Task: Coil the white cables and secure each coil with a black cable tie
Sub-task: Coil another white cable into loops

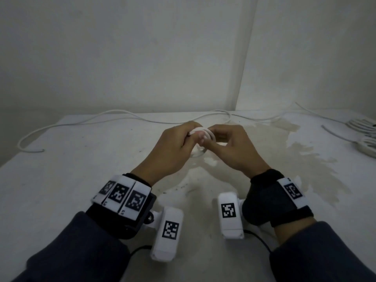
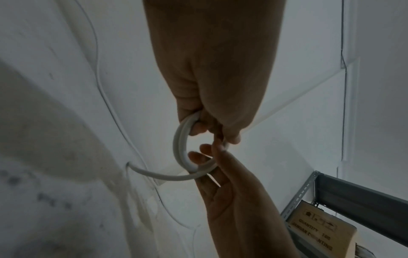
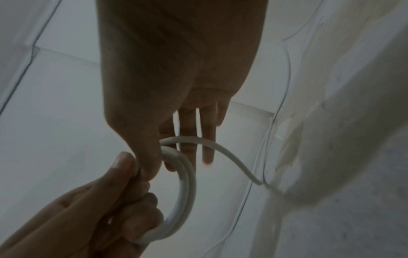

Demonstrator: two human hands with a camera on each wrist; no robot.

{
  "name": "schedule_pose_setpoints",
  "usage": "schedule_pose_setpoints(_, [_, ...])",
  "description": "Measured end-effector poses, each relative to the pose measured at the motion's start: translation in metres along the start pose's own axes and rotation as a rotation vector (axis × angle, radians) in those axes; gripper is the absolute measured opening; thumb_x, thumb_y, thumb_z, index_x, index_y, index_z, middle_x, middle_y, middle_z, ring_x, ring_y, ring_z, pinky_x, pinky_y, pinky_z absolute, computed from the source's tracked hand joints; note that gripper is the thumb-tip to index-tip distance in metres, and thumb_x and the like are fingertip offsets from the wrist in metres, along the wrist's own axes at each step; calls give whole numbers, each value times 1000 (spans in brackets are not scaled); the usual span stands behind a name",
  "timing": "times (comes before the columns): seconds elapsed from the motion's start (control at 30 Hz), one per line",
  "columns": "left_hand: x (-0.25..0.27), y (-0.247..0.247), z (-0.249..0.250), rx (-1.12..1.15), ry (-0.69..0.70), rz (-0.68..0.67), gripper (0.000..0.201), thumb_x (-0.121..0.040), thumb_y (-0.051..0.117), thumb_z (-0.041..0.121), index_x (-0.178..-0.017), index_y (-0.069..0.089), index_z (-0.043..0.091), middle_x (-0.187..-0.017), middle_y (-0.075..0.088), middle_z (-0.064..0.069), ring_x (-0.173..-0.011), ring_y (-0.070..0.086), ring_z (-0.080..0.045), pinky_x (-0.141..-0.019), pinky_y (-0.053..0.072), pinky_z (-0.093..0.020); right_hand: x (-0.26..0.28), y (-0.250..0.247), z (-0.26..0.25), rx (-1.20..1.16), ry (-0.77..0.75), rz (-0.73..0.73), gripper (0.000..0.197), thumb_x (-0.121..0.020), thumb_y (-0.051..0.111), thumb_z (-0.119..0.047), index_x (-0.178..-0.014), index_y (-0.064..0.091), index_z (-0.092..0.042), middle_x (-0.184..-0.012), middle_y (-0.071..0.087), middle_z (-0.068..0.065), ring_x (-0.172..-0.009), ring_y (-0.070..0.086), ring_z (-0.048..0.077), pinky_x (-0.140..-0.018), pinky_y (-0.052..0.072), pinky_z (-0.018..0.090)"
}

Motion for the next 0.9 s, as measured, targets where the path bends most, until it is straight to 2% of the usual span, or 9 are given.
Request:
schedule_pose_setpoints(0.1, [-1,-2,3,44,-2,89,15,-96,47,23,-93,61,18,-67,55,17,-61,51,4,-59,35,-10,1,-1,-10,-247,31,-22,10,-86,70,-16,-91,75,-8,-76,74,9,-71,71,18,-73,56,29])
schedule_pose_setpoints(0.23, [-3,-3,-3,239,-87,164,20,-97,48,22,-98,63,10,-76,60,11,-60,51,2,-61,41,-19,3,7,-13,-427,159,-71,19,-91,61,-22,-80,71,-11,-66,69,6,-70,69,21,-72,56,30])
schedule_pose_setpoints(0.33, [0,3,-6,381,-169,189,19,-100,45,11,-100,61,0,-76,62,1,-56,55,2,-56,44,-15,5,20,-11,-643,290,-176,28,-98,48,-22,-79,62,-7,-56,58,2,-69,67,23,-73,54,28])
schedule_pose_setpoints(0.47, [4,10,-11,488,-256,188,24,-101,42,10,-105,59,-5,-57,58,13,-45,51,-1,-48,43,-13,5,32,-8,-870,404,-184,33,-102,37,-19,-77,52,-5,-47,35,-3,-50,41,13,-57,45,19])
schedule_pose_setpoints(0.53, [4,13,-15,497,-276,158,26,-101,42,13,-107,60,-5,-50,54,16,-44,45,-1,-51,43,-16,4,32,-5,-873,429,-162,34,-102,38,-20,-73,50,-7,-47,28,-4,-49,30,12,-54,38,19])
schedule_pose_setpoints(0.6, [3,15,-16,517,-298,134,27,-101,42,19,-105,61,0,-55,53,13,-50,47,-1,-58,46,-21,4,30,-4,-864,440,-129,35,-102,39,-20,-72,50,-7,-47,27,-5,-46,27,11,-53,38,18])
schedule_pose_setpoints(0.7, [4,17,-26,518,-521,106,38,-100,37,43,-96,61,13,-75,55,2,-66,54,-10,-64,48,-27,2,21,2,-997,445,0,35,-103,37,-20,-72,49,-9,-45,29,-7,-42,29,8,-54,38,18])
schedule_pose_setpoints(0.8, [15,21,-34,455,-869,-18,54,-96,36,55,-80,59,9,-65,59,-7,-45,50,-13,-44,40,-20,-1,12,8,-1242,446,98,33,-102,37,-24,-73,47,-11,-46,29,-8,-41,30,7,-62,36,23])
schedule_pose_setpoints(0.9, [27,34,-28,579,-1032,-246,54,-93,49,51,-96,60,-2,-69,68,-15,-44,59,-16,-44,49,-20,0,19,2,-1409,451,14,27,-94,43,-28,-73,47,-12,-46,29,-8,-41,33,6,-62,43,25])
Point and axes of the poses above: each hand's wrist, its own x-axis away from the middle knuckle, its own y-axis out of the palm, z = x × y, the point moved 4 cm from there along -x, towards the middle knuckle
